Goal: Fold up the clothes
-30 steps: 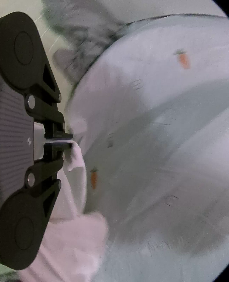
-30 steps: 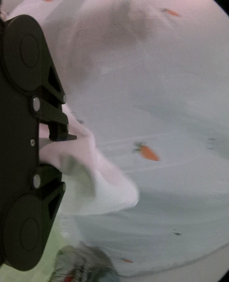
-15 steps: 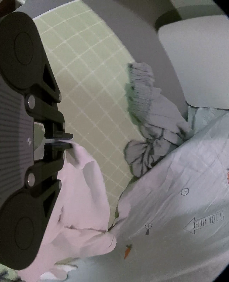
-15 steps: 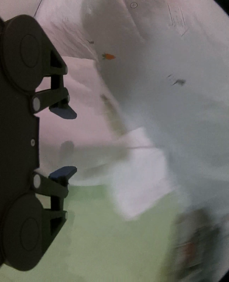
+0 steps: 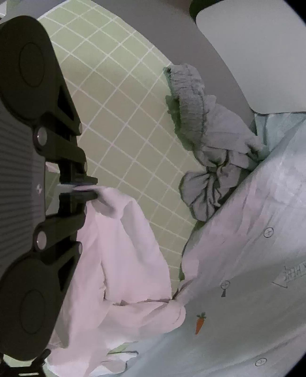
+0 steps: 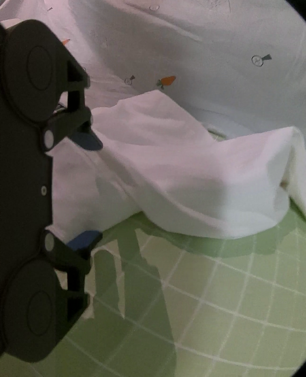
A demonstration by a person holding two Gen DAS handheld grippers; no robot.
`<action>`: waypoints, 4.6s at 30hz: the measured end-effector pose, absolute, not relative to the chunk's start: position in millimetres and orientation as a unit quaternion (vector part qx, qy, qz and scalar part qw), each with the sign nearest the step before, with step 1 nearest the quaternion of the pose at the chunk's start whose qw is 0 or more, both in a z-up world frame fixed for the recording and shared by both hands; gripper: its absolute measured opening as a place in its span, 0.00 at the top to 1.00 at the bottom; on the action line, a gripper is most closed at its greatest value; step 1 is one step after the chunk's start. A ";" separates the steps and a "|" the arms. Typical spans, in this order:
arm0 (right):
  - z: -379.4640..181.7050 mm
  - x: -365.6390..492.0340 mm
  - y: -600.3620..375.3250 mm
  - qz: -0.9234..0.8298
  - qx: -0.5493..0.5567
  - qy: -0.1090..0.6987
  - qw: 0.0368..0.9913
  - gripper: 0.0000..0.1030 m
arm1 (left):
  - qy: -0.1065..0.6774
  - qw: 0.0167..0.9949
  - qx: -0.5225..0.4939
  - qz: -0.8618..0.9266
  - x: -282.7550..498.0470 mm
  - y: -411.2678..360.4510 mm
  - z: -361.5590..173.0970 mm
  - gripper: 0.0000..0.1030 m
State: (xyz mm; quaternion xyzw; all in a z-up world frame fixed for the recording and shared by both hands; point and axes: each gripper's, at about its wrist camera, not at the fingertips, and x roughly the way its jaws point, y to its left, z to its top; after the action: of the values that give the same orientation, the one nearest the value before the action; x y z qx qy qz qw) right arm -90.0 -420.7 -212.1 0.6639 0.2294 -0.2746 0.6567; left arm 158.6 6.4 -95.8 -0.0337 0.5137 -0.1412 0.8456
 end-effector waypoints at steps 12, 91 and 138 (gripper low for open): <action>-198.9 -68.9 -428.7 -0.293 0.630 0.209 0.688 0.96 | 0.530 0.834 -0.031 -0.149 166.5 4.2 -108.1 0.94; -176.8 -82.4 -545.8 -0.462 0.311 0.381 0.738 0.00 | 0.553 0.784 0.037 -0.279 295.3 -201.3 -184.6 0.95; -107.8 -208.8 -491.3 -0.386 0.291 0.245 0.840 0.75 | 0.530 0.848 0.007 0.003 92.9 59.3 -116.1 0.88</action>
State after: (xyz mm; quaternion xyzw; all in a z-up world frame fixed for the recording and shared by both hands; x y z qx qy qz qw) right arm -208.8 -491.3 -107.8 0.2914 0.2447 -0.3861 0.8403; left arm 92.9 59.3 -116.1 0.0069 0.5304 0.0033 0.8477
